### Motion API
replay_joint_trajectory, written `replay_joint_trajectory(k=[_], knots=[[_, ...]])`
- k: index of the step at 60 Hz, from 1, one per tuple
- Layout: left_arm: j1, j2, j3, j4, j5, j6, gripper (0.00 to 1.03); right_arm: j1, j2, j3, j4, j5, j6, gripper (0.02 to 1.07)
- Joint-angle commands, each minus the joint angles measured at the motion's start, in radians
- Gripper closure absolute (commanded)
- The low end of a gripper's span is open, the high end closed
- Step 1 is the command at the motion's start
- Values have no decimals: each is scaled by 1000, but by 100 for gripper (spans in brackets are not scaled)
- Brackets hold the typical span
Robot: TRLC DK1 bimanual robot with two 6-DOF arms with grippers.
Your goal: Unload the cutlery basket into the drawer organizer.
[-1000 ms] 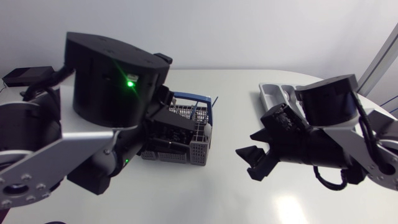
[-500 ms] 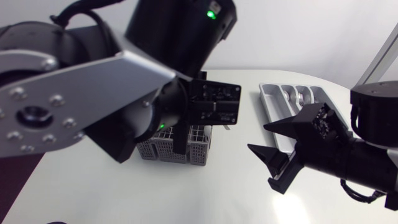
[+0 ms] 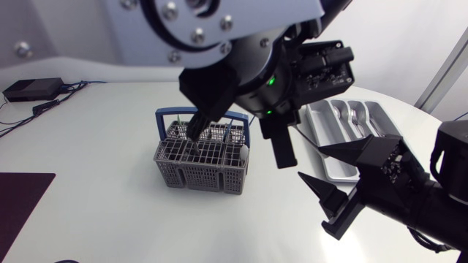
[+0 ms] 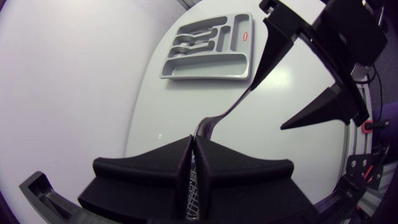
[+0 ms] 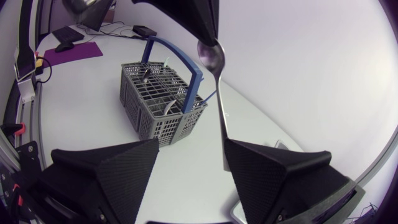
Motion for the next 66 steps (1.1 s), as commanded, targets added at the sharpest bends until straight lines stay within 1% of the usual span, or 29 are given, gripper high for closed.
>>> replay_joint_trajectory(k=[1,15,17,29,43,49,61,66], knots=[[20,59,95,-56,37,-101,100,24,-7,-33,23,25,-34,30],[68,158,262,-215,147,-184,100,89,-15,-73,104,140,-113,30],[74,168,275,-229,150,-192,100,95,-15,-76,115,156,-123,30],[92,191,285,-261,185,-204,100,142,1,-100,201,252,-206,30],[96,213,298,-289,233,-224,100,150,73,-127,313,288,-287,31],[102,222,310,-304,254,-233,100,159,110,-137,368,305,-318,37],[112,236,328,-335,284,-250,100,164,156,-151,453,334,-375,37],[112,240,330,-340,285,-255,100,165,169,-162,491,344,-398,44]])
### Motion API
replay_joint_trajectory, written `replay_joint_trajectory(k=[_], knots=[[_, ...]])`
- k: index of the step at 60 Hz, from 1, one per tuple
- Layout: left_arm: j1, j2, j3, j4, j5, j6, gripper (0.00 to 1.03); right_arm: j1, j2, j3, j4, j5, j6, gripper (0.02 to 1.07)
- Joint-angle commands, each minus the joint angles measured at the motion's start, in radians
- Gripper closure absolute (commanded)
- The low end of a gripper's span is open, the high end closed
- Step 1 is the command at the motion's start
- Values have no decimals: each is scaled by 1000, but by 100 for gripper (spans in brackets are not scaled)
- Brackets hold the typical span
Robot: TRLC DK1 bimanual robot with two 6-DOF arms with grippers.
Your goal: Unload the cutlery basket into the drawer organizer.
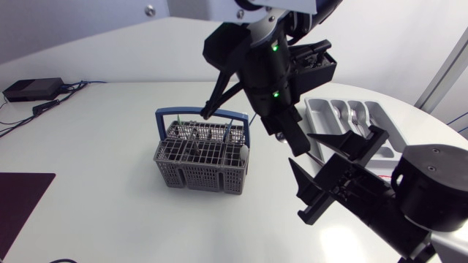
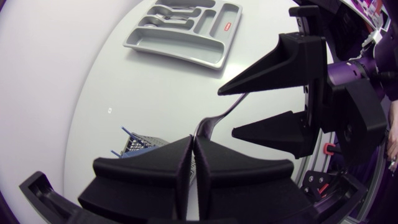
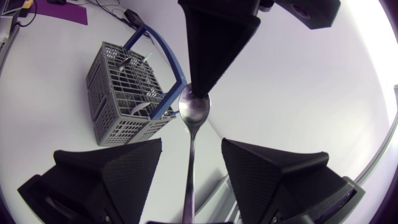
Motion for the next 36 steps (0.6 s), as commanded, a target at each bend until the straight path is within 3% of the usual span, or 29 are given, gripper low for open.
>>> replay_joint_trajectory(k=[1,11,30,36], knots=[[9,22,36,-19,16,-30,100,11,20,-29,37,15,-48,45],[16,33,36,-26,30,-43,100,28,37,-51,95,41,-85,48],[29,41,36,-36,41,-52,100,43,54,-56,106,62,-114,62],[29,41,36,-38,44,-52,100,43,57,-56,108,64,-114,63]])
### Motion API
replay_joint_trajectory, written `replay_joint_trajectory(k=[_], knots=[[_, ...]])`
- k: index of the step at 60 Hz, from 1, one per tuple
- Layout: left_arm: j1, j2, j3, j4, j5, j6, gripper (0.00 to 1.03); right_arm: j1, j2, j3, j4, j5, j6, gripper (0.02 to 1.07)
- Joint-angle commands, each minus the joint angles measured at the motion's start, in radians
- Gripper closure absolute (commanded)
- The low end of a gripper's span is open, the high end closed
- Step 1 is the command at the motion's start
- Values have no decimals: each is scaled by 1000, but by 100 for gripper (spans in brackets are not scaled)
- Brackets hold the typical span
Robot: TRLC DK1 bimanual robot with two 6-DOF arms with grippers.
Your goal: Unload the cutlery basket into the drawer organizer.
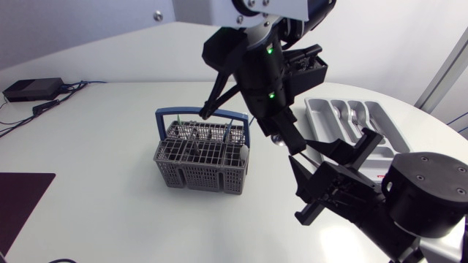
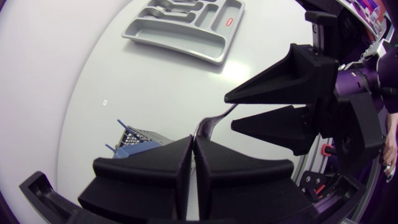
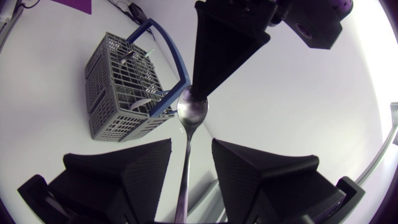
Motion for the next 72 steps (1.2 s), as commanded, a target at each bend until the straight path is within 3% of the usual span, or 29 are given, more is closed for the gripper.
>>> replay_joint_trajectory(k=[1,23,36,72], knots=[[5,22,32,-17,16,-26,100,10,14,-25,19,14,-27,63],[3,21,26,-25,18,-29,100,9,51,-20,47,30,-40,72],[-5,24,13,-25,18,-33,100,9,62,-20,59,38,-45,87],[-8,28,7,-26,38,-48,100,13,57,-22,34,44,-50,96]])
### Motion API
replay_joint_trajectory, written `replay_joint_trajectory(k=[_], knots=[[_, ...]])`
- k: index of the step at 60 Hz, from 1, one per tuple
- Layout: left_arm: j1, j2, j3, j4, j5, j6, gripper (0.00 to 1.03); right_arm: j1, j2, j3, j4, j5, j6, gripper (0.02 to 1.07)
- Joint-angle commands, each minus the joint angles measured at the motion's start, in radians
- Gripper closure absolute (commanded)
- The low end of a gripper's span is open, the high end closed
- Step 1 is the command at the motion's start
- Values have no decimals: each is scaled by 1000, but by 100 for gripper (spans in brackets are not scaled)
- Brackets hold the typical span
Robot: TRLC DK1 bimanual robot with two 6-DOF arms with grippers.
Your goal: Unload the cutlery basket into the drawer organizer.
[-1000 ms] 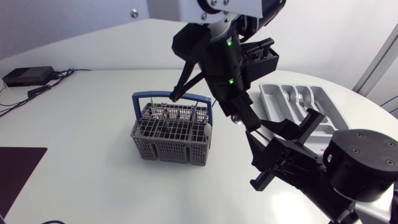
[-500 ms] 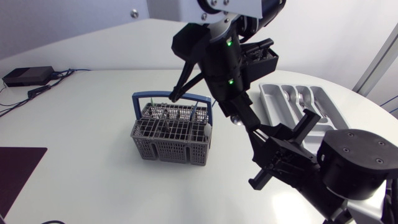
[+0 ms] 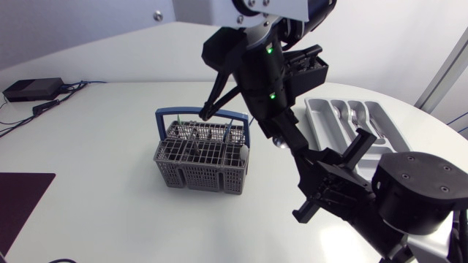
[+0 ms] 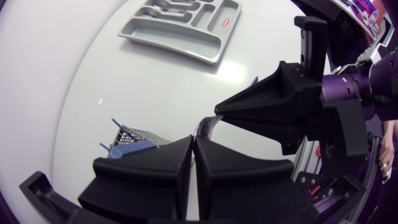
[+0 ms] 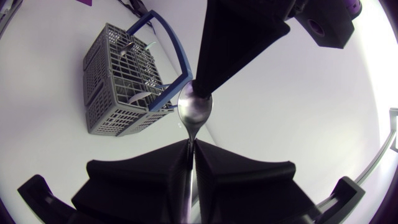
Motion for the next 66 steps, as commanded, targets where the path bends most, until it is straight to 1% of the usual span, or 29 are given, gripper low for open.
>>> replay_joint_trajectory(k=[1,7,18,21,27,31,34,35,41,49,51,53,58,66], knots=[[-7,28,7,-17,11,-30,100,11,-2,-20,-12,11,-25,96],[-5,27,7,-17,12,-33,100,11,-16,-10,-55,4,-16,96],[-5,21,10,-15,11,-36,98,13,-22,-10,-81,3,-8,96],[-7,21,12,-15,11,-38,95,15,-28,-10,-90,1,-5,96],[-8,19,13,-14,11,-38,83,19,-35,-10,-109,1,3,96],[-7,19,17,-14,11,-38,82,19,-43,-11,-115,0,4,96],[-8,16,18,-12,11,-38,79,19,-46,-13,-126,-2,9,96],[-7,15,20,-11,11,-38,75,19,-51,-14,-133,-3,12,96],[-5,13,21,-11,11,-36,69,19,-60,-19,-149,-6,13,96],[9,5,24,-8,9,-36,65,8,-86,-27,-176,-23,12,96],[13,-1,24,-6,9,-36,64,4,-97,-28,-189,-32,12,96],[21,-5,26,-3,8,-35,61,-2,-111,-31,-202,-43,12,96],[42,-19,29,1,0,-35,59,-36,-151,-34,-250,-81,12,96],[102,-42,35,17,-12,-28,57,-183,-206,-34,-334,-242,-2,96]])
